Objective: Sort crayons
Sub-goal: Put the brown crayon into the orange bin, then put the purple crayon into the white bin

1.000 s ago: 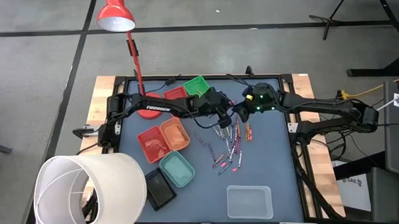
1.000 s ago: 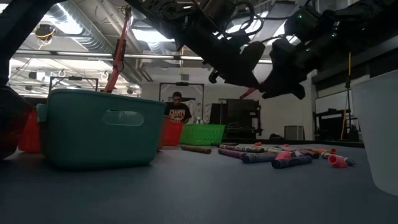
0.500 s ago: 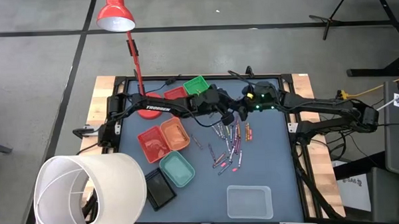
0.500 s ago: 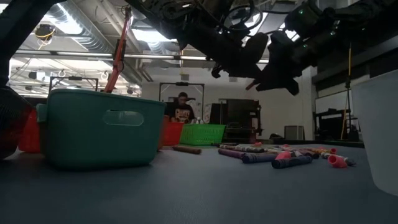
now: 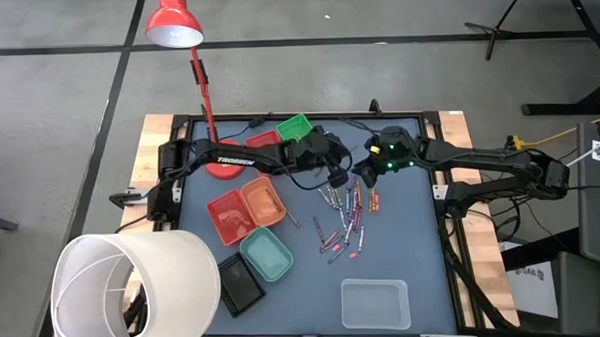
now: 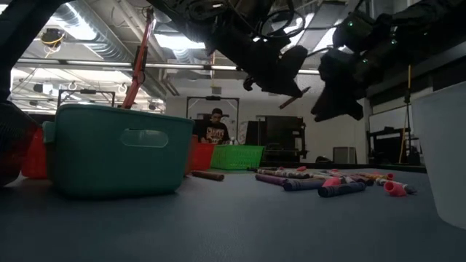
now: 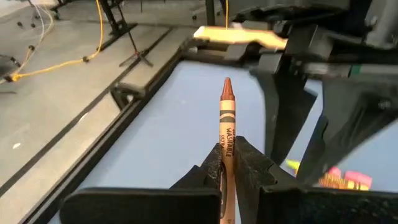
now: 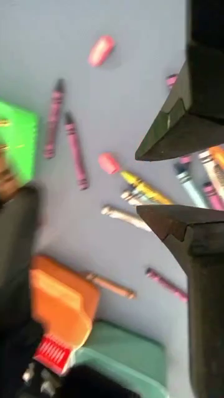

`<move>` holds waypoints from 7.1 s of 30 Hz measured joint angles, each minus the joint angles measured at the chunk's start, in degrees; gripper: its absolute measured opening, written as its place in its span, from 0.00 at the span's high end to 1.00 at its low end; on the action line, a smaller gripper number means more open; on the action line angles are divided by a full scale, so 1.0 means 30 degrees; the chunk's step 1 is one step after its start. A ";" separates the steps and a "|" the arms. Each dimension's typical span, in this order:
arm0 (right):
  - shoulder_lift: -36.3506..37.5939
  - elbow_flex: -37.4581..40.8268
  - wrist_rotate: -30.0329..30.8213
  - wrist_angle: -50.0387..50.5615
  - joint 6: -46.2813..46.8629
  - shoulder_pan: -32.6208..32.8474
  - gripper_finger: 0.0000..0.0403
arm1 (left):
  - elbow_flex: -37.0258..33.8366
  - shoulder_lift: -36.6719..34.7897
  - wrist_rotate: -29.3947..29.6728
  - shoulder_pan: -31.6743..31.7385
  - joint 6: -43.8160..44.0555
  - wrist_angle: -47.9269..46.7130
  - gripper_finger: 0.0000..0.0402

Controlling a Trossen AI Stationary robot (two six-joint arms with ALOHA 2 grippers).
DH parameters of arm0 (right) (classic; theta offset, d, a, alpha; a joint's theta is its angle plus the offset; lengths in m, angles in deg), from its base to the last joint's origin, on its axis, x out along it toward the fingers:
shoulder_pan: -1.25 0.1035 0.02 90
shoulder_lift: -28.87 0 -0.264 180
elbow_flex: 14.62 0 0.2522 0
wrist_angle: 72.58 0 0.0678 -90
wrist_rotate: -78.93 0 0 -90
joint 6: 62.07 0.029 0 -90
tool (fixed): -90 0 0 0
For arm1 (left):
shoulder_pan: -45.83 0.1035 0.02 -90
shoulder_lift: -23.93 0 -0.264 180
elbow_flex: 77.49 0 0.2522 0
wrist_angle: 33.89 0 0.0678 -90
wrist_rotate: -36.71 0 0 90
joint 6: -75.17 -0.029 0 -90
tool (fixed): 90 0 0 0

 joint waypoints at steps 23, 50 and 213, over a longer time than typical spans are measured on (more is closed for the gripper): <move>0.0006 0.0000 0.2142 0.2721 -0.1061 0.0000 0.69 | 0.0015 -0.1127 -0.2902 -0.0219 -0.5403 -1.6111 0.99; 0.0006 0.0000 0.2317 0.3132 -0.1078 0.0000 0.69 | -0.0003 -0.3076 -0.4793 -0.1529 -0.7430 -2.4716 0.99; -1.0693 -0.4779 0.3439 0.5478 -2.1580 -0.0015 0.96 | 0.0000 -0.3043 -0.4713 -0.2100 -0.4756 -1.7379 0.77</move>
